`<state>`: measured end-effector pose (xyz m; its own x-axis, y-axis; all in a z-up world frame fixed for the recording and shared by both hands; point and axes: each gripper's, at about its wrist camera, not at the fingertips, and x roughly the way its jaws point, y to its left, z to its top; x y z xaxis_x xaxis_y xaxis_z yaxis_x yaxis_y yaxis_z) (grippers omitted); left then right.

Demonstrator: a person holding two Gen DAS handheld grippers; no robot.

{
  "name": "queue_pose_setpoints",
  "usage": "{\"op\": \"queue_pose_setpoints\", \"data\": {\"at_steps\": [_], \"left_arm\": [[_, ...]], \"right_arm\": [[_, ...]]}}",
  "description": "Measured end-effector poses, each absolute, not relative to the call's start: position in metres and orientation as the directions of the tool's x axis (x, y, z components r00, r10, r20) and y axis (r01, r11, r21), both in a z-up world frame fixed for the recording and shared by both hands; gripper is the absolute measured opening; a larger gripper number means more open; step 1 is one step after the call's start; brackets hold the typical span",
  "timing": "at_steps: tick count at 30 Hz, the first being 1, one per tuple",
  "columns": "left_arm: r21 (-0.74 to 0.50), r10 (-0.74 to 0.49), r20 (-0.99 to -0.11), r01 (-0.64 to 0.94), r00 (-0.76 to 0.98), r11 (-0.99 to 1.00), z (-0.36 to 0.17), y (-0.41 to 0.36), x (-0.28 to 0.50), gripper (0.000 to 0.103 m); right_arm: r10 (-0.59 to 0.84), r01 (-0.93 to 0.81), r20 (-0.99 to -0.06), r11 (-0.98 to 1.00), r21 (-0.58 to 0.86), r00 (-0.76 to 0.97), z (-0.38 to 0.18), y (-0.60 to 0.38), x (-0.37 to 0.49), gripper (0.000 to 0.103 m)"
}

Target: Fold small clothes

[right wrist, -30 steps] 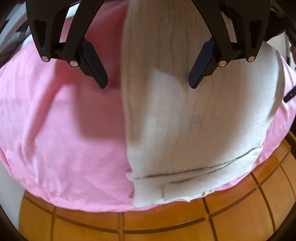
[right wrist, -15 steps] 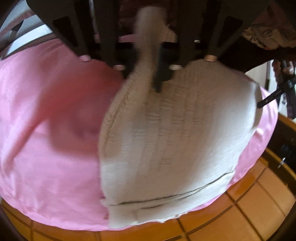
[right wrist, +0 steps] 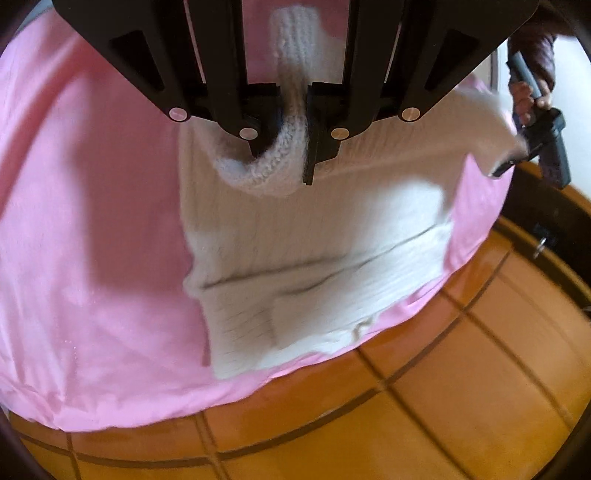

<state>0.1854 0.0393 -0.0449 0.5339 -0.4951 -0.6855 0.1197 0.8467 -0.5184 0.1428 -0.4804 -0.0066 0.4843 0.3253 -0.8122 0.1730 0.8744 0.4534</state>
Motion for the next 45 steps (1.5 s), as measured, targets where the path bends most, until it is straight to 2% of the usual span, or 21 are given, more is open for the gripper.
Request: {"op": "queue_pose_setpoints", "data": {"at_steps": [1, 3, 4, 5, 6, 7, 8, 9, 13, 17, 19, 20, 21, 22, 24, 25, 34, 42, 44, 45], "left_arm": [[-0.501, -0.471, -0.699, 0.102, 0.538, 0.86, -0.047, 0.036, 0.203, 0.006], [-0.487, -0.431, -0.721, 0.047, 0.543, 0.872, -0.052, 0.035, 0.224, 0.014], [-0.504, -0.438, -0.716, 0.032, 0.543, 0.863, -0.055, 0.037, 0.233, 0.019], [-0.504, -0.421, -0.72, 0.001, 0.552, 0.864, -0.056, 0.041, 0.236, 0.043], [-0.499, -0.393, -0.724, -0.038, 0.567, 0.866, -0.056, 0.045, 0.237, 0.06], [-0.511, -0.388, -0.71, -0.051, 0.588, 0.858, -0.056, 0.051, 0.234, 0.06], [-0.52, -0.4, -0.702, -0.04, 0.59, 0.853, -0.057, 0.055, 0.229, 0.06], [-0.515, -0.396, -0.705, -0.04, 0.589, 0.856, -0.059, 0.059, 0.226, 0.06], [-0.502, -0.418, -0.721, -0.001, 0.553, 0.865, -0.078, 0.066, 0.194, 0.06], [-0.52, -0.467, -0.73, 0.037, 0.5, 0.853, -0.103, 0.058, 0.173, 0.06], [-0.52, -0.471, -0.735, 0.041, 0.488, 0.853, -0.111, 0.052, 0.171, 0.053], [-0.514, -0.473, -0.739, 0.052, 0.479, 0.856, -0.113, 0.048, 0.171, 0.034], [-0.475, -0.447, -0.765, 0.062, 0.463, 0.878, -0.116, 0.04, 0.172, 0.02], [-0.459, -0.433, -0.774, 0.062, 0.462, 0.886, -0.116, 0.038, 0.174, 0.017], [-0.457, -0.428, -0.773, 0.057, 0.469, 0.888, -0.112, 0.036, 0.176, 0.012], [-0.445, -0.417, -0.774, 0.059, 0.477, 0.894, -0.107, 0.035, 0.173, 0.011], [-0.487, -0.44, -0.728, 0.054, 0.525, 0.871, -0.073, 0.063, 0.121, 0.008], [-0.499, -0.439, -0.777, -0.018, 0.451, 0.866, -0.09, 0.084, 0.043, 0.009], [-0.432, -0.369, -0.807, -0.033, 0.461, 0.901, -0.09, 0.081, 0.038, 0.009], [-0.389, -0.322, -0.817, -0.046, 0.478, 0.92, -0.087, 0.082, 0.038, 0.019]], "right_arm": [[0.32, 0.191, -0.814, 0.869, 0.456, 0.484, -0.011, -0.484, 0.154, 0.008], [0.298, 0.227, -0.82, 0.864, 0.449, 0.488, -0.019, -0.489, 0.167, 0.008], [0.31, 0.236, -0.807, 0.849, 0.473, 0.502, -0.02, -0.492, 0.17, 0.013], [0.338, 0.231, -0.789, 0.831, 0.506, 0.513, -0.02, -0.495, 0.175, 0.02], [0.353, 0.228, -0.775, 0.819, 0.527, 0.523, -0.018, -0.499, 0.175, 0.04], [0.343, 0.228, -0.769, 0.819, 0.526, 0.54, -0.014, -0.5, 0.172, 0.066], [0.322, 0.226, -0.762, 0.826, 0.516, 0.562, -0.009, -0.501, 0.167, 0.076], [0.311, 0.22, -0.758, 0.832, 0.509, 0.574, -0.006, -0.503, 0.162, 0.08], [0.285, 0.217, -0.768, 0.852, 0.477, 0.574, -0.009, -0.511, 0.137, 0.08], [0.263, 0.221, -0.817, 0.879, 0.422, 0.513, -0.038, -0.502, 0.122, 0.078], [0.248, 0.198, -0.834, 0.901, 0.385, 0.492, -0.049, -0.491, 0.124, 0.059], [0.23, 0.196, -0.842, 0.911, 0.362, 0.488, -0.052, -0.486, 0.125, 0.056], [0.205, 0.186, -0.847, 0.925, 0.331, 0.491, -0.054, -0.479, 0.128, 0.05], [0.204, 0.18, -0.849, 0.928, 0.326, 0.487, -0.054, -0.475, 0.133, 0.037], [0.222, 0.186, -0.85, 0.92, 0.346, 0.478, -0.049, -0.474, 0.136, 0.022], [0.214, 0.183, -0.85, 0.924, 0.336, 0.482, -0.045, -0.472, 0.135, 0.019], [0.282, 0.129, -0.791, 0.903, 0.41, 0.543, 0.004, -0.474, 0.09, 0.013], [0.315, 0.139, -0.856, 0.906, 0.399, 0.409, -0.003, -0.479, 0.021, 0.013], [0.316, 0.139, -0.867, 0.909, 0.393, 0.386, -0.01, -0.478, 0.015, 0.015], [0.295, 0.148, -0.874, 0.915, 0.375, 0.386, -0.01, -0.478, 0.016, 0.016]]}}
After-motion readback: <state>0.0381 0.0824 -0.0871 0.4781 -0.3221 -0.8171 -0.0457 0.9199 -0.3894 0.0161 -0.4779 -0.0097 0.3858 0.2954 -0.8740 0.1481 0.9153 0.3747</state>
